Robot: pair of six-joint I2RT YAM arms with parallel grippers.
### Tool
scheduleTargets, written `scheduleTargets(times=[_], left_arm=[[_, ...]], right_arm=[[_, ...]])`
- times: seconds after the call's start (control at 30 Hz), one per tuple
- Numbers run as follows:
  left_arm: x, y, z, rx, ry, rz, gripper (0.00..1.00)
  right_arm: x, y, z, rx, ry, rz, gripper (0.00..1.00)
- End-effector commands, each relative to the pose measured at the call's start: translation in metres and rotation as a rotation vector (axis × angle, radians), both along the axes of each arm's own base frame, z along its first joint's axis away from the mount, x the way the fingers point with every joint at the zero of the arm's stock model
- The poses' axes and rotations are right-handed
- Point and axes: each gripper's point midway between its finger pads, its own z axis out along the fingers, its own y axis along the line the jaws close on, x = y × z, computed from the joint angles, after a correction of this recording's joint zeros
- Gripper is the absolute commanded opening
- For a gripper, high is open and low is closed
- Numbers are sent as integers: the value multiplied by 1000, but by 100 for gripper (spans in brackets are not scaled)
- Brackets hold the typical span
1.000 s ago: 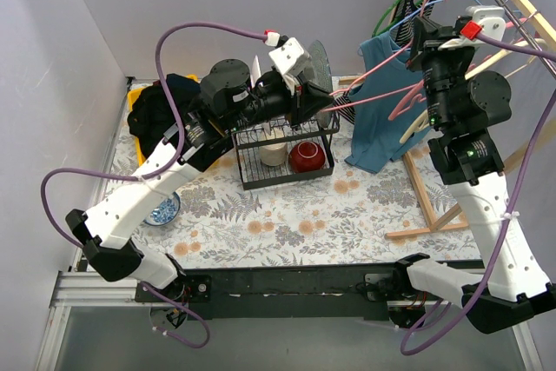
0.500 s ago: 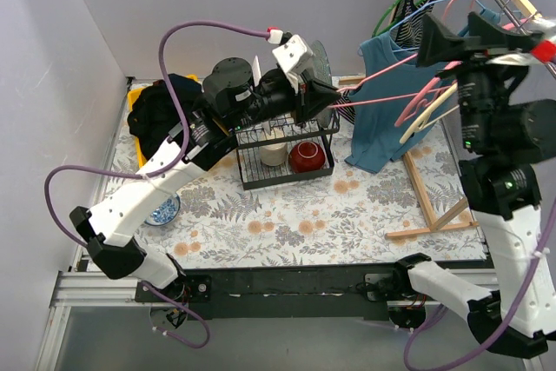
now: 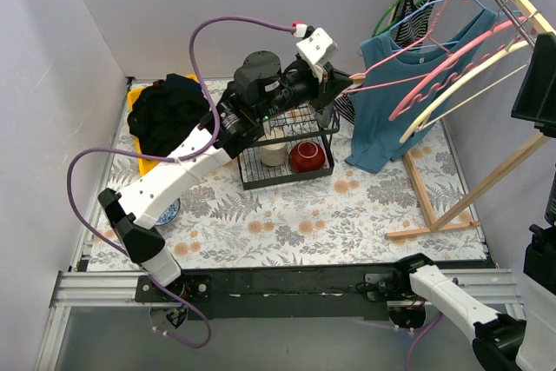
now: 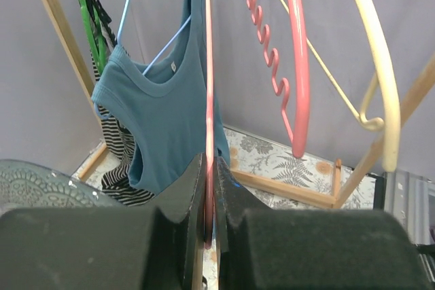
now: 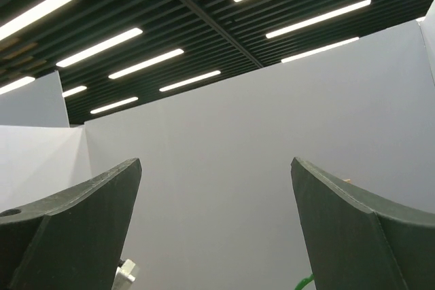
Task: Remove the tank top from the hanger
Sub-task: Place the hanger at the clothesline.
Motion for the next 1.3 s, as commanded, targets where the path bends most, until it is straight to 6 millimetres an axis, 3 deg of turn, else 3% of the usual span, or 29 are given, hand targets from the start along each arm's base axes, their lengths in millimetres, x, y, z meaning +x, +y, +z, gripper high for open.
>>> scheduleTargets(times=[0.0,0.5,0.83,1.13,1.27], left_arm=[[-6,0,44,-85,-127,-21,0],[-4,-10,68,-215,-183,-46,0],[5,-38,57,-223,-160,-101,0],[14,-70,48,-250,-126,-173,0],[17,-70,39,-237,-105,-157,4]], right_arm=[[19,11,-9,-7,38,30,98],[11,10,-9,-5,25,44,99],[-11,6,-5,-11,-22,60,98],[12,13,-20,1,79,77,99],[13,11,-21,8,85,68,99]])
